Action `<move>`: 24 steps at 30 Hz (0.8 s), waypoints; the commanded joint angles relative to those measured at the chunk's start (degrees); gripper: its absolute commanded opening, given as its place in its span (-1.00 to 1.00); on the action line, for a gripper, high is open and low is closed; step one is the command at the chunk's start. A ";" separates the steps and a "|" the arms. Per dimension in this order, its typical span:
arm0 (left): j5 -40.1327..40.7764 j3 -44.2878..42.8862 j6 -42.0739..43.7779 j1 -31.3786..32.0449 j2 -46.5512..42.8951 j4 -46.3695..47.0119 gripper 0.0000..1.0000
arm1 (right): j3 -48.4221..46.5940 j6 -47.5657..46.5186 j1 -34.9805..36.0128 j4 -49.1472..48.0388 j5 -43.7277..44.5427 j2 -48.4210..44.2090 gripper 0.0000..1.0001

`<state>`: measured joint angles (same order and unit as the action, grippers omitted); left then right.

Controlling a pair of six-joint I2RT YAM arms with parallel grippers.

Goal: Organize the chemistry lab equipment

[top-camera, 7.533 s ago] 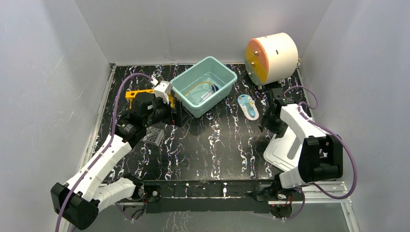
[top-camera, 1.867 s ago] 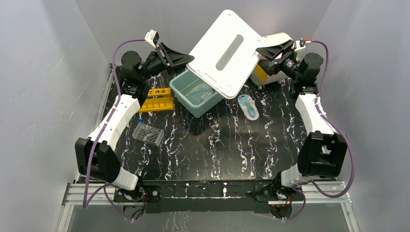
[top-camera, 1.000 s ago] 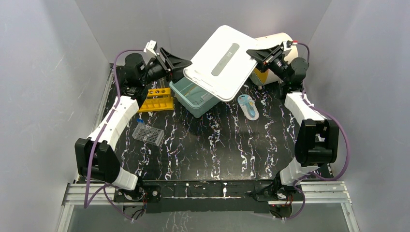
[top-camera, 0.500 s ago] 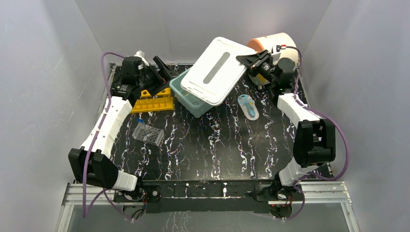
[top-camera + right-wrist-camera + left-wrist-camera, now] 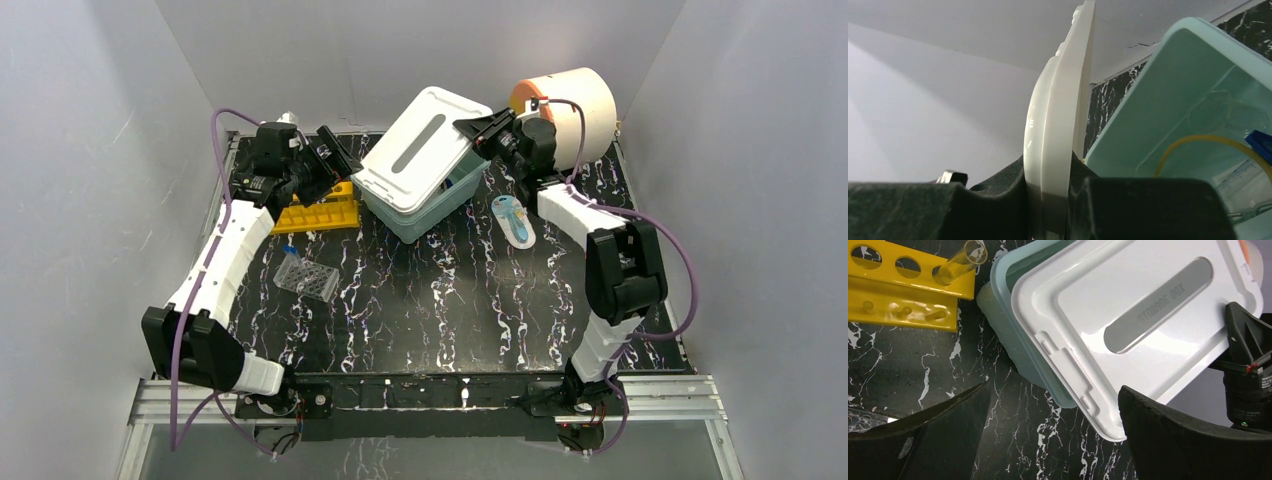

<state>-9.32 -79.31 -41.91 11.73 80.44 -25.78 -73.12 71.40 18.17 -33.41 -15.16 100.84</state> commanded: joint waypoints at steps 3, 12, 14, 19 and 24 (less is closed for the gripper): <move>-1.23 0.54 -0.18 -0.21 1.88 -0.05 0.97 | -4.65 2.38 1.09 -5.95 6.67 3.06 -0.63; -4.28 1.03 -1.42 -0.30 6.84 1.90 0.96 | -1.46 3.95 1.18 -7.76 8.79 4.22 -0.54; -5.08 0.99 -1.67 -0.30 7.53 2.43 0.95 | -0.65 3.91 1.23 -7.74 8.13 4.04 -0.53; -3.68 0.98 -1.28 -0.30 7.97 2.76 0.96 | 1.62 3.43 1.23 -6.89 6.25 2.61 -0.50; -4.00 1.53 -0.83 -0.30 8.49 3.27 0.94 | 3.31 3.18 1.24 -4.61 6.72 1.99 -0.45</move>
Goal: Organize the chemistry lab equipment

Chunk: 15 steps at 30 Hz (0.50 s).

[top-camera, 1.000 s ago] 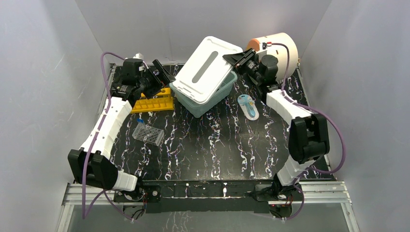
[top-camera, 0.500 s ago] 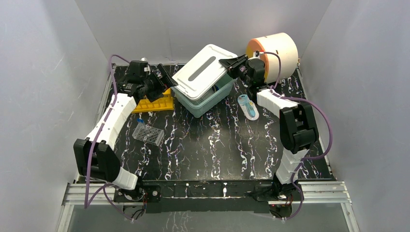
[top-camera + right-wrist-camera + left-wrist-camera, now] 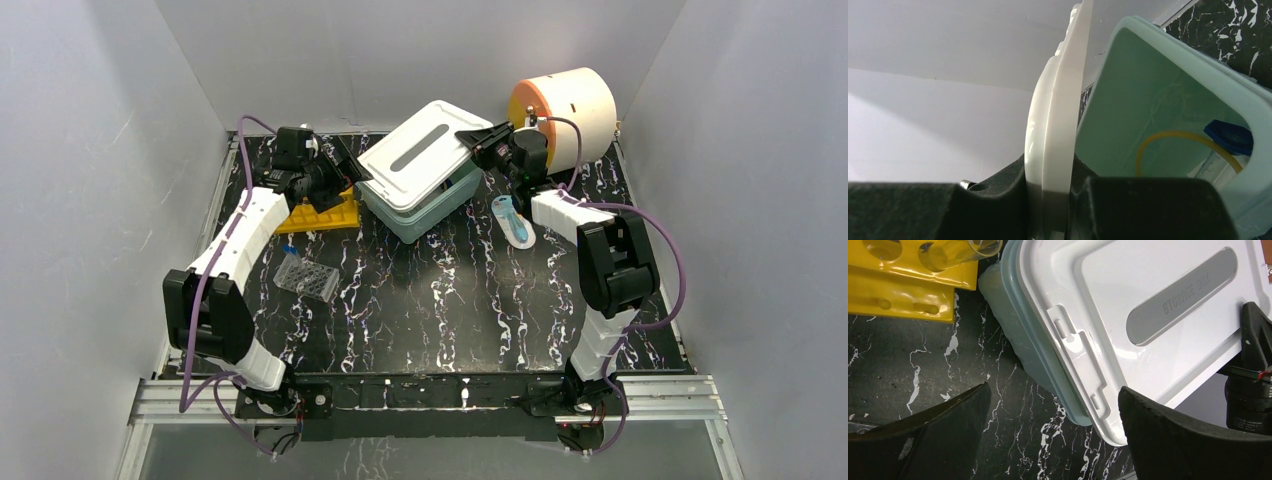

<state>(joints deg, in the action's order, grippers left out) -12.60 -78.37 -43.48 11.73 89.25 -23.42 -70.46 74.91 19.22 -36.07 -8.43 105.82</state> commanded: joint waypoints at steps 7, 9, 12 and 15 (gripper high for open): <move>-3.42 2.55 0.59 -0.30 1.04 3.88 0.64 | 0.37 -0.89 0.51 -1.06 1.09 -1.69 -0.36; -3.38 2.87 0.57 -0.39 1.27 4.37 0.60 | 1.43 -0.91 0.55 -0.79 1.61 -2.44 -0.30; -5.37 3.22 0.26 -0.47 1.64 6.44 0.70 | 2.36 -1.13 0.54 -0.54 1.15 -3.41 -0.15; -9.25 2.97 -0.18 -0.48 2.63 8.41 0.83 | 2.43 -1.53 0.55 0.14 0.64 -3.65 -0.06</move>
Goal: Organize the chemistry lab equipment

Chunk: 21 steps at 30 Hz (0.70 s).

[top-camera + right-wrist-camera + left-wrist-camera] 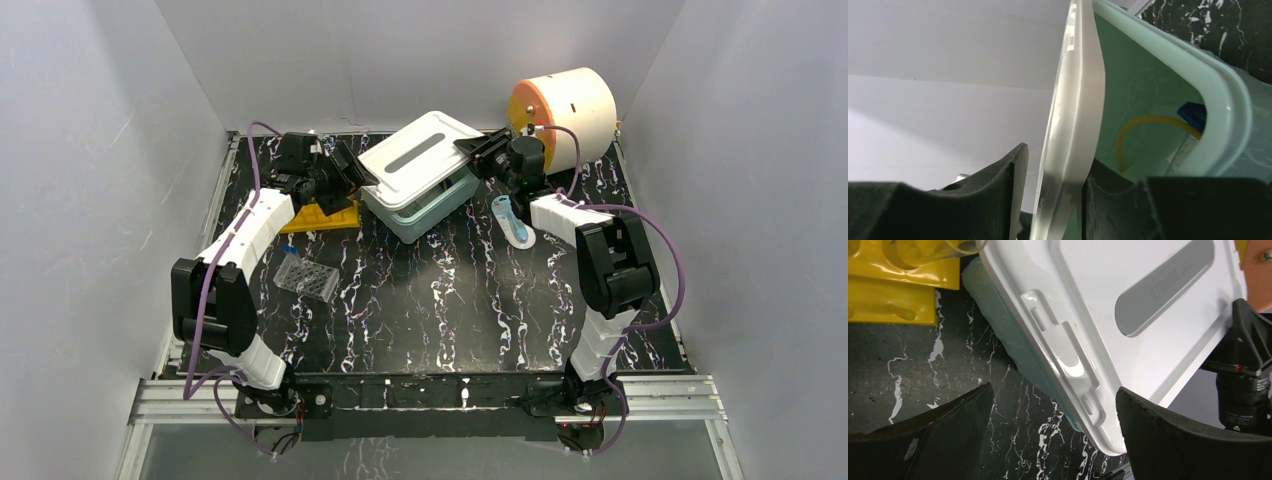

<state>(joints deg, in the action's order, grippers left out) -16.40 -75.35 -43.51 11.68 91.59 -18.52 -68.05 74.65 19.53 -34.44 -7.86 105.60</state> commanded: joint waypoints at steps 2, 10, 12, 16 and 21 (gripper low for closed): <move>-5.71 -0.31 -0.43 -0.50 0.70 3.45 0.83 | -0.06 -1.82 0.25 -1.22 -0.26 -3.48 -0.04; -4.90 1.11 0.18 -0.52 0.52 2.59 0.74 | 0.44 -4.15 0.01 3.05 0.95 -5.79 0.12; -4.34 1.28 0.34 -0.56 0.59 1.83 0.76 | 0.36 -4.84 -0.06 4.57 1.20 -6.43 0.19; -4.35 1.52 0.76 -0.52 0.89 1.22 0.78 | 0.34 -6.31 -0.36 9.22 2.69 -8.38 0.34; -5.07 1.70 0.97 -0.52 1.09 1.14 0.79 | -0.33 -7.91 -0.87 17.11 5.40 -10.98 0.43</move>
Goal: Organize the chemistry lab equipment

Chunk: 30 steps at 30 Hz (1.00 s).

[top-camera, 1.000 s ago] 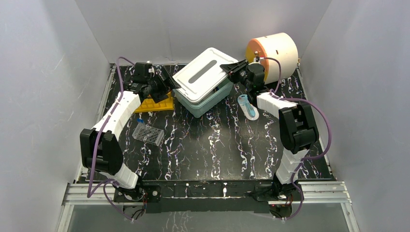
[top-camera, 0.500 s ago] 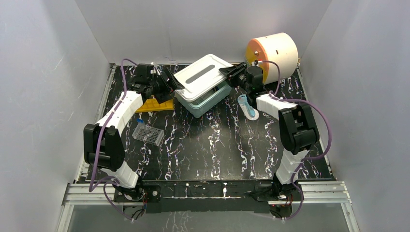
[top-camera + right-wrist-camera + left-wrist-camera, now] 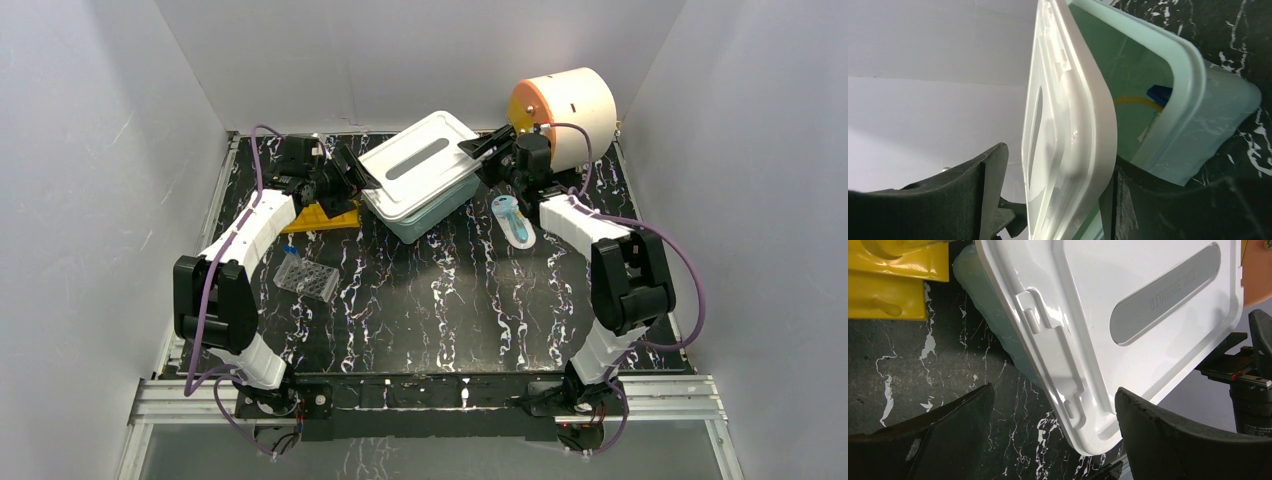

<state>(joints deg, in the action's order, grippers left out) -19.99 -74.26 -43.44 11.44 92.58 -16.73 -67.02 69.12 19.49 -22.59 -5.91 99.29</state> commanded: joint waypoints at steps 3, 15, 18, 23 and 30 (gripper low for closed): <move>-2.60 0.69 0.86 -0.28 0.53 -0.59 0.79 | -2.41 -2.11 -1.27 11.58 5.43 -5.60 0.45; -9.22 1.38 -1.42 -0.28 1.75 3.03 0.70 | -13.09 -17.25 -2.17 31.46 11.20 -2.39 0.48; -9.50 1.50 -1.64 -0.30 1.51 3.30 0.71 | -15.19 -20.94 -2.11 33.83 9.78 -0.56 0.47; -7.63 1.32 -0.59 -0.28 0.40 1.99 0.77 | -16.74 -24.37 -1.75 37.93 10.86 1.72 0.44; -5.25 0.87 2.18 -0.28 -1.24 0.04 0.81 | -17.73 -30.53 -0.95 38.80 12.36 2.73 0.43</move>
<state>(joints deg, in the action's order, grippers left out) -25.85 -72.99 -43.44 11.44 95.04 -14.81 -81.71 44.01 18.04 14.33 4.58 101.75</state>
